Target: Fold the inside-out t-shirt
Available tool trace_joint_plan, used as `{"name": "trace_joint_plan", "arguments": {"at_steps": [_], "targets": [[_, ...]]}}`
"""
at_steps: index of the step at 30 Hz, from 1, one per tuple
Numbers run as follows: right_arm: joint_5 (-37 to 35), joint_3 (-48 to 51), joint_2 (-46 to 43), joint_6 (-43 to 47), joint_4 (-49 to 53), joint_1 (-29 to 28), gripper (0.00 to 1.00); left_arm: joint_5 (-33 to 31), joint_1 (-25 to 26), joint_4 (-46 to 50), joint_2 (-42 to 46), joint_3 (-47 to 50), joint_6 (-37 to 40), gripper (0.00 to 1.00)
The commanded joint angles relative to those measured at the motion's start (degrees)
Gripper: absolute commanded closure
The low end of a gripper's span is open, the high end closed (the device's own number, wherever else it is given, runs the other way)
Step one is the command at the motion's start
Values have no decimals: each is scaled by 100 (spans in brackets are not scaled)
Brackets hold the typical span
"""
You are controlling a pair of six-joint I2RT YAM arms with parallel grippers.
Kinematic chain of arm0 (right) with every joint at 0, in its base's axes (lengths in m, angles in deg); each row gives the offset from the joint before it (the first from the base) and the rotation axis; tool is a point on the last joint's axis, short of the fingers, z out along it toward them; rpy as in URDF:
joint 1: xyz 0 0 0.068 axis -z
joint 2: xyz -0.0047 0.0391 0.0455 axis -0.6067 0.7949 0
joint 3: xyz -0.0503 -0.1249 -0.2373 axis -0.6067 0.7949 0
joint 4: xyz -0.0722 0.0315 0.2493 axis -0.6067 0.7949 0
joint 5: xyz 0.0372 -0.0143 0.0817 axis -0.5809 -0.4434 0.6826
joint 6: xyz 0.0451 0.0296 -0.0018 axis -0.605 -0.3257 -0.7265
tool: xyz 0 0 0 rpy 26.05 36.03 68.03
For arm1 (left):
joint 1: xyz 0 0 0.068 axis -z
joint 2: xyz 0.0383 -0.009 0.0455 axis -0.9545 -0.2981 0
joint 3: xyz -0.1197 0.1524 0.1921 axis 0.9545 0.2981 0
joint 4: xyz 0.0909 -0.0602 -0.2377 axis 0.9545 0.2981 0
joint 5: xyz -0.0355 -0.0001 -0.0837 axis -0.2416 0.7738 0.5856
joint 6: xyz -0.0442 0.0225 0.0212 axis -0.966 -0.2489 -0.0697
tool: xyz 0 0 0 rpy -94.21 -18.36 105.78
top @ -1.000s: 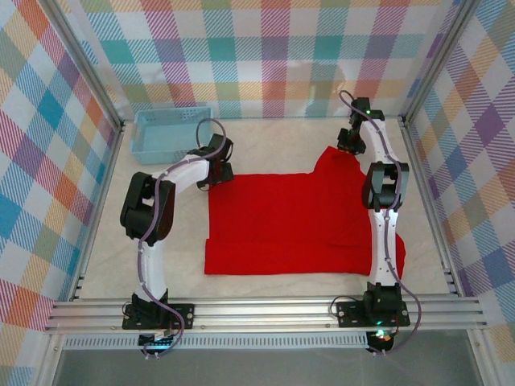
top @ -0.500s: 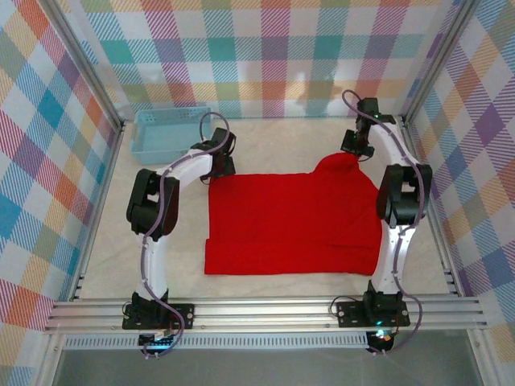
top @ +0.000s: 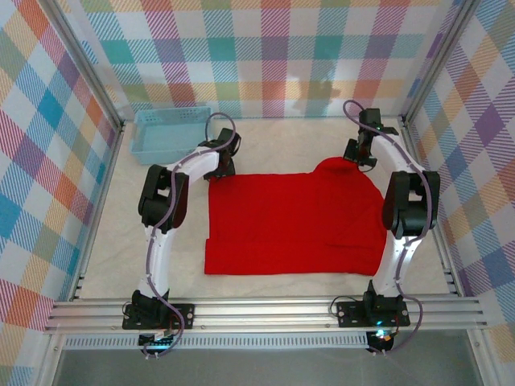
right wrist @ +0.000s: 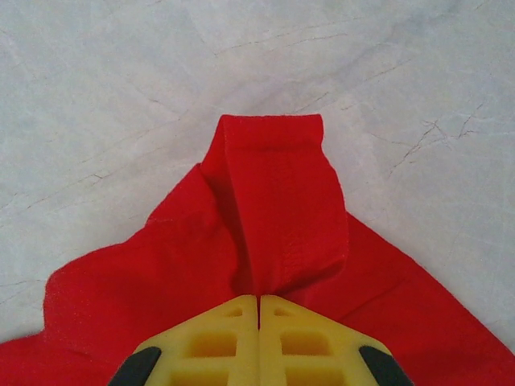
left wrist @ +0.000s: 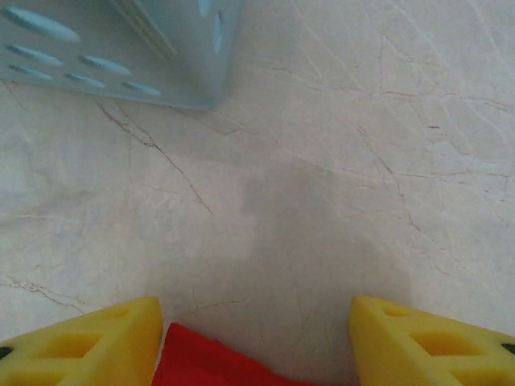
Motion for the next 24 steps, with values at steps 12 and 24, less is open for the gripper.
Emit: {"name": "trace_joint_plan", "arguments": {"at_steps": [12, 24], "targets": [[-251, 268, -676, -241, -178, 106, 100, -264, 135, 314, -28, -92, -50, 69], [-216, 344, -1072, -229, -118, 89, 100, -802, 241, 570, 634, 81, -266, 100]]}}
